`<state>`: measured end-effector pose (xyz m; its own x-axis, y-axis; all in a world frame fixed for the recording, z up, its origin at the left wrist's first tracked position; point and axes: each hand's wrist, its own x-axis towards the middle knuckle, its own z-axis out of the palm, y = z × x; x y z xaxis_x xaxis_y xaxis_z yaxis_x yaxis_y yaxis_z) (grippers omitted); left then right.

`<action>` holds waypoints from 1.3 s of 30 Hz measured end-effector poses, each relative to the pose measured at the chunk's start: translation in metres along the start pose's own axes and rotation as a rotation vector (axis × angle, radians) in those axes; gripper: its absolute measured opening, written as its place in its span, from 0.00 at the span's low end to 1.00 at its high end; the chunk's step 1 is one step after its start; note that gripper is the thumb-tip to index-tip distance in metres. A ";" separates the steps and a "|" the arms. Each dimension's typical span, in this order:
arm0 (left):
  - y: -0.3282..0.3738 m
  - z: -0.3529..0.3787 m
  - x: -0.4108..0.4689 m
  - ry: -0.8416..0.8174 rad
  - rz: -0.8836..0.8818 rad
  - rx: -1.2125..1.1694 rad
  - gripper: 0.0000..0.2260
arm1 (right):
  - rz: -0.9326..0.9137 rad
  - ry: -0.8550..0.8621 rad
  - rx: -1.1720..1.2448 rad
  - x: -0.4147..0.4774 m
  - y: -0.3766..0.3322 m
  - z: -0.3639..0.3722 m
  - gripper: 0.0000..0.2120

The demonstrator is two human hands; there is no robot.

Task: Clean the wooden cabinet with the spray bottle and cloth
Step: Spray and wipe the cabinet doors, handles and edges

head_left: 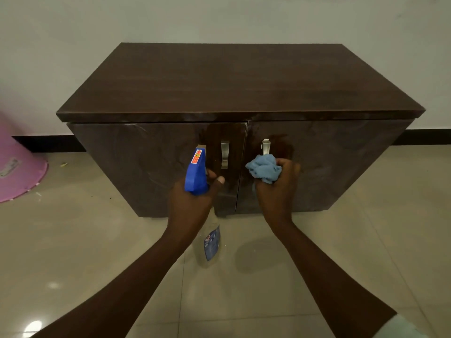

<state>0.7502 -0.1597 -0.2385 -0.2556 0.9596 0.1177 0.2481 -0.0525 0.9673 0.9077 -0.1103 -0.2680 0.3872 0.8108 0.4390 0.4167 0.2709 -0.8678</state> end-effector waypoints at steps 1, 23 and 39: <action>0.000 0.001 0.000 0.000 0.000 -0.001 0.06 | -0.032 -0.025 -0.080 -0.001 0.006 0.000 0.17; 0.005 0.004 0.000 0.002 0.027 0.024 0.06 | 0.179 0.005 0.170 0.001 -0.008 0.004 0.11; 0.005 0.010 0.002 0.018 0.024 -0.015 0.06 | 0.007 0.077 0.092 0.005 -0.011 0.006 0.14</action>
<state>0.7600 -0.1551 -0.2361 -0.2663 0.9530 0.1446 0.2405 -0.0796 0.9674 0.8999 -0.1058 -0.2578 0.4534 0.7713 0.4467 0.3380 0.3150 -0.8869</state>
